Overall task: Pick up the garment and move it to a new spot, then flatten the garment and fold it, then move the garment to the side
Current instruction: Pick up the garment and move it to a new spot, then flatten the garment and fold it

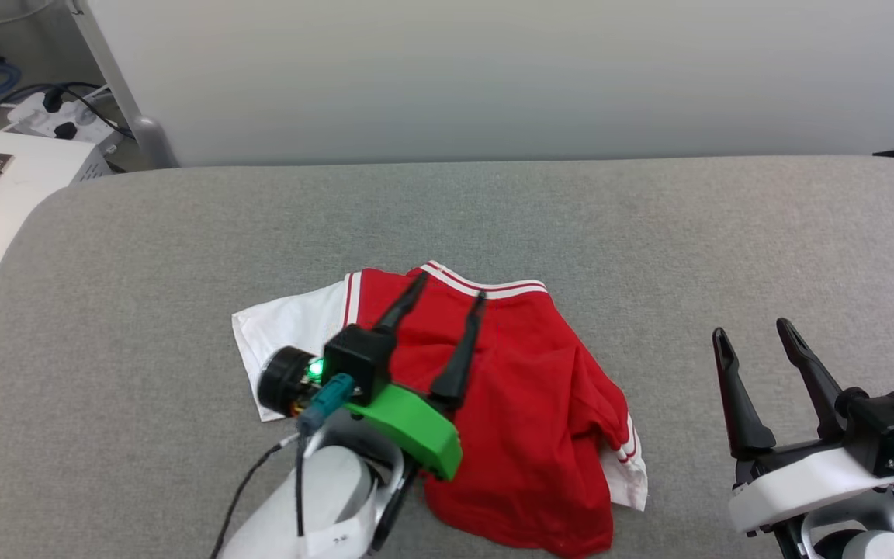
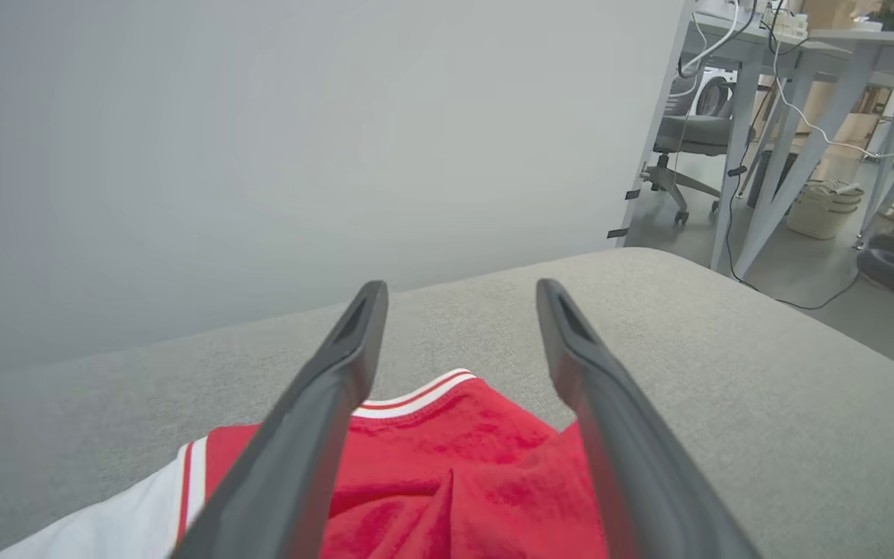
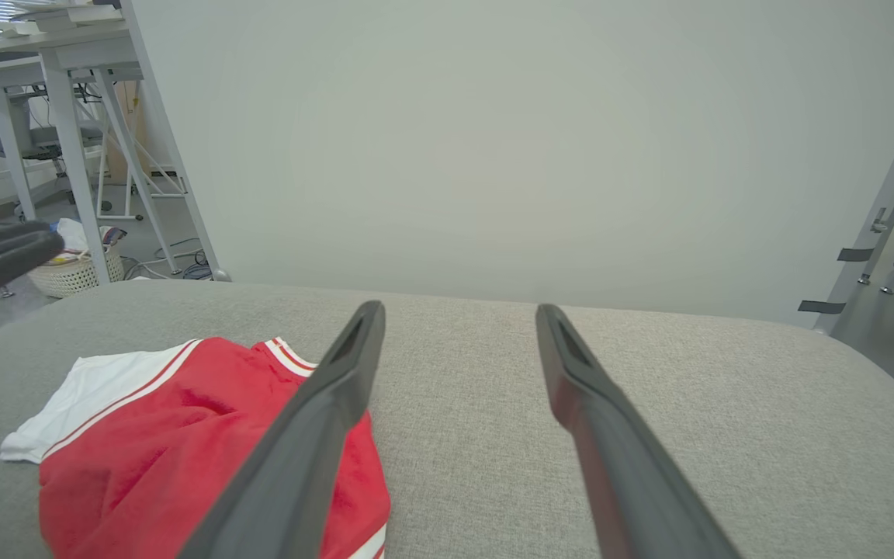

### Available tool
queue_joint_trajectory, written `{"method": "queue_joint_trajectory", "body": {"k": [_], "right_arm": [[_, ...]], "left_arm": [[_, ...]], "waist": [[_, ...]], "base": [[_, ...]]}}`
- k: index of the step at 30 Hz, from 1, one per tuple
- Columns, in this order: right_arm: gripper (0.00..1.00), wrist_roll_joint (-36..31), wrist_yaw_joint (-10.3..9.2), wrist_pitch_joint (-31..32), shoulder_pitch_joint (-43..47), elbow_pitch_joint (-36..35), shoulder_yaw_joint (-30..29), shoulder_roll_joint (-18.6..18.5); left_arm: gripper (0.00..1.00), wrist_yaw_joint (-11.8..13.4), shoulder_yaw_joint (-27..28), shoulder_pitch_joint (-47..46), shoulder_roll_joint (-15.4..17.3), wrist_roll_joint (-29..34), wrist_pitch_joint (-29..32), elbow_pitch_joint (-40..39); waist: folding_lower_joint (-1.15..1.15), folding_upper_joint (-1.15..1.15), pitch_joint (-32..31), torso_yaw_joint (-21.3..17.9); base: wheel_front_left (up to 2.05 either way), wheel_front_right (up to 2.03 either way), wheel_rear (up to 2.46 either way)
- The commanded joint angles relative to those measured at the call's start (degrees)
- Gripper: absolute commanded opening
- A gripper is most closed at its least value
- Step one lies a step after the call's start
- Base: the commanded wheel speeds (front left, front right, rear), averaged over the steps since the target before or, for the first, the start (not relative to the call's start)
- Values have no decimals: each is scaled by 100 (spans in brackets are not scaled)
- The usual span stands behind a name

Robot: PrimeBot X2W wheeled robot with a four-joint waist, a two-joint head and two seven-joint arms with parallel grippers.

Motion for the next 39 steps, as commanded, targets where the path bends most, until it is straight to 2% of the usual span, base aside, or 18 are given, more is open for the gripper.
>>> {"method": "queue_joint_trajectory", "body": {"k": [1,8,16,23,32,34,39], "right_arm": [[100,-2,-4,32,89,-3,4,-13],[100,11,-4,104,269,3,-15,-9],[100,16,-4,174,488,29,-64,5],[100,-18,-4,267,665,-32,-135,-14],[100,53,-4,439,772,-82,-382,-9],[100,205,-4,621,809,27,-576,35],[100,418,-4,1351,875,450,-939,-203]], "left_arm": [[100,139,146,145,120,63,-66,-76],[100,588,981,608,519,-43,-182,-351],[100,738,1657,1308,939,-248,-196,-440],[100,812,1722,1756,1102,-342,-110,-557],[100,831,1636,1801,1135,-329,-30,-696],[100,835,1627,1777,1138,-326,-21,-718],[100,827,1589,1628,1107,-293,-30,-780]], "waist": [[0,0,-147,117],[0,0,-282,181],[0,0,-413,138],[0,0,-479,113],[0,0,-443,137],[0,0,-404,140],[0,0,-221,254]], "base": [[0,0,0],[0,0,0],[0,0,0],[0,0,0],[0,0,0],[0,0,0],[0,0,0]]}}
